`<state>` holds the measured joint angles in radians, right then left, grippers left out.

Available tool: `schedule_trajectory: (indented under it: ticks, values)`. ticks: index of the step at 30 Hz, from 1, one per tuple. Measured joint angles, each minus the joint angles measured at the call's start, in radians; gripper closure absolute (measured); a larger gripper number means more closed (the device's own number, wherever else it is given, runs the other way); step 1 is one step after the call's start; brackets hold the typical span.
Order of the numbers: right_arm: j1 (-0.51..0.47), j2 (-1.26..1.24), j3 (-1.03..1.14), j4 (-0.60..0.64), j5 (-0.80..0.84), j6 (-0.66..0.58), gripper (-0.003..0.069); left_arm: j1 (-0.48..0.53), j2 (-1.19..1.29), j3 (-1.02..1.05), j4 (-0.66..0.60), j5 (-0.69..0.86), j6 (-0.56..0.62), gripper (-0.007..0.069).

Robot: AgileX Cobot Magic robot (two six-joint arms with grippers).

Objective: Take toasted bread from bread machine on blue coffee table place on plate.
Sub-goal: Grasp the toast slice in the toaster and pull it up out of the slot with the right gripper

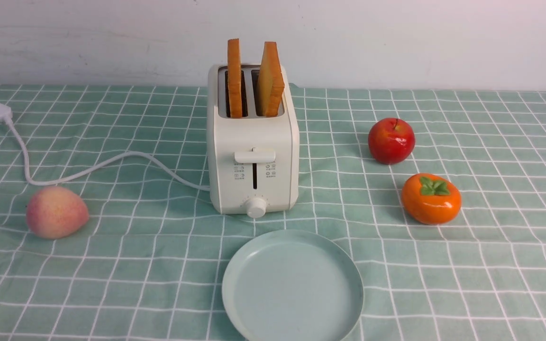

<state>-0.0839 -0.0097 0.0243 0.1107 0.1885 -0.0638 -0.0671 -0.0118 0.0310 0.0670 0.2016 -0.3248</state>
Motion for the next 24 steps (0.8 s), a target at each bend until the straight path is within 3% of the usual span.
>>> schedule_trajectory:
  ticks: [5, 14, 17, 21, 24]
  values:
    - [0.0, 0.0, 0.0, 0.004, -0.212, 0.0, 0.0419, 0.0, 0.0, 0.0, 0.001, -0.135, 0.0, 0.0386]
    - [0.0, 0.0, 0.0, 0.006, -0.34, 0.0, 0.0419, 0.0, 0.0, 0.0, -0.003, -0.174, -0.006, 0.0386]
    - [0.0, 0.0, 0.0, 0.017, -0.401, 0.035, 0.0419, 0.0, 0.0, 0.0, -0.054, -0.274, -0.084, 0.0386]
    - [0.0, 0.0, 0.0, 0.066, -0.591, 0.126, 0.0419, 0.0, 0.0, 0.0, -0.151, -0.547, -0.29, 0.0386]
    - [0.0, 0.0, -0.008, 0.115, -0.698, 0.176, 0.0419, 0.0, 0.0, -0.005, -0.168, -0.735, -0.369, 0.0386]
